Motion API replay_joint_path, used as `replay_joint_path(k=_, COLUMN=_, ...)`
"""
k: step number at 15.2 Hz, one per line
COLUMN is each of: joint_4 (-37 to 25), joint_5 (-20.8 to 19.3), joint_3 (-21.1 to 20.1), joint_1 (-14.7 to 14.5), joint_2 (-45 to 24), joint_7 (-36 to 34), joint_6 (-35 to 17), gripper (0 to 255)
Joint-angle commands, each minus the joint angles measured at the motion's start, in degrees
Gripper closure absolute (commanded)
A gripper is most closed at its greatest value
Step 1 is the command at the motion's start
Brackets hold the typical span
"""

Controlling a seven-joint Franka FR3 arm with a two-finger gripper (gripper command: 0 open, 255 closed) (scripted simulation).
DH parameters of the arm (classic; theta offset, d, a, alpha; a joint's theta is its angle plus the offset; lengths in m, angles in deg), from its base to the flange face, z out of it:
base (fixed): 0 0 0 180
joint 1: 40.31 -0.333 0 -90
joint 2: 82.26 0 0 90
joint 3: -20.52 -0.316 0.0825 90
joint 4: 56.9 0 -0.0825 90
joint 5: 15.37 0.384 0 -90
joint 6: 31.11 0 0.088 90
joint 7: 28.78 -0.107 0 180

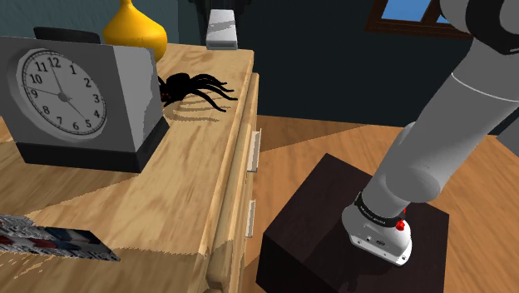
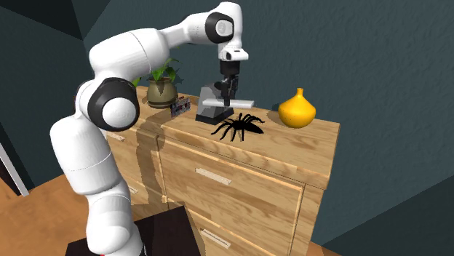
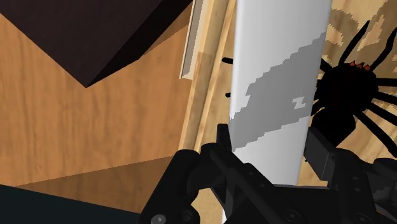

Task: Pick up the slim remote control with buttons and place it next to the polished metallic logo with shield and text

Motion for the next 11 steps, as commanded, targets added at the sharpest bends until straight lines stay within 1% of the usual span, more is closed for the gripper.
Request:
replay_joint_path(k=1, joint_4=1.89, joint_5=0.64, joint_3=-1.11, joint_1=-1.02, joint_2=1.75, joint_7=-2.33, joint_6=-0.19, gripper=255)
replay_joint_path(k=6, joint_4=4.75, joint_5=2.15, joint_3=-4.54, joint_1=-3.75, joint_2=4.68, joint_7=-8.72, joint_6=-0.36, gripper=255)
replay_joint_path(k=11, joint_4=5.65, joint_5=3.34, joint_3=-8.53, joint_1=-6.53, joint_2=5.96, joint_7=-15.67, joint_6=-0.26, gripper=255)
